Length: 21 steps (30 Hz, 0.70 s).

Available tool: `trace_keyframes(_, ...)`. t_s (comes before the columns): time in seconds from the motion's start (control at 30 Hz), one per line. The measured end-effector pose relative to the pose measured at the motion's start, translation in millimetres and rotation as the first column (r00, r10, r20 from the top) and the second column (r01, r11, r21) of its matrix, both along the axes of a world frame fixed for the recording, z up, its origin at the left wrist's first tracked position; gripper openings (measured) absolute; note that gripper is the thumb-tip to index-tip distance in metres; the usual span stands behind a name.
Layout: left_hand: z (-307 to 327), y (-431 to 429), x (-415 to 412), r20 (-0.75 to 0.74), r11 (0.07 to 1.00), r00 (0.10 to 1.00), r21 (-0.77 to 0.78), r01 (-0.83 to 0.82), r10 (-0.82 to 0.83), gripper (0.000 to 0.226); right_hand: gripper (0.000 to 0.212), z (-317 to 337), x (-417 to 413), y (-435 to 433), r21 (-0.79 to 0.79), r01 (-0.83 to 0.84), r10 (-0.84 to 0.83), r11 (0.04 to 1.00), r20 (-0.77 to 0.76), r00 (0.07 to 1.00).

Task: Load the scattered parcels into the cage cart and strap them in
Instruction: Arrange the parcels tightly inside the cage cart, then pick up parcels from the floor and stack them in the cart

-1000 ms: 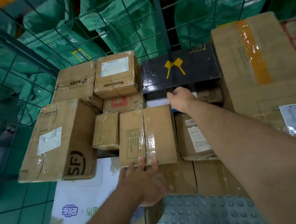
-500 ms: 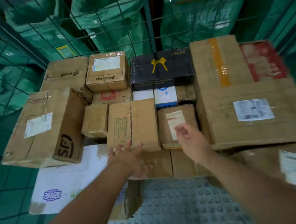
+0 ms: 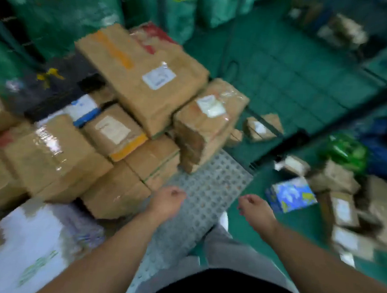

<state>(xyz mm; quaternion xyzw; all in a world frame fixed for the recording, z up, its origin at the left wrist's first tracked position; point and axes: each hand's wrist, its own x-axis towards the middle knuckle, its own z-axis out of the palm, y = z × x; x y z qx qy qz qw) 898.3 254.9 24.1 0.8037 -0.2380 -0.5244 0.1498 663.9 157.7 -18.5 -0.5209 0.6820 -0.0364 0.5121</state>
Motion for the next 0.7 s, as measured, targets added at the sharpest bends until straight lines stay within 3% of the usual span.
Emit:
trace_keyframes(0.2,-2,-30,-121,-0.106,0.966,0.963,-0.099,0.237,-0.247,0.021,0.018,30,-94,19,0.030,0.344,-0.345,0.938,0.117,0.931)
trace_keyframes(0.4,11,-62,-222,-0.014,0.877,0.880,-0.095,0.471,-0.474,0.026,0.018,38,-225,70,0.073,0.689,-0.690,0.721,0.156,0.706)
trace_keyframes(0.57,-4,-79,-338,-0.012,0.783,0.786,-0.100,0.614,-0.618,0.022,0.018,35,-342,108,0.097,0.832,-0.832,0.547,0.178,0.526)
trace_keyframes(0.7,-14,-87,-435,-0.004,0.750,0.751,-0.064,0.658,-0.660,0.017,0.016,27,-439,121,0.100,0.873,-0.872,0.477,0.179,0.456)
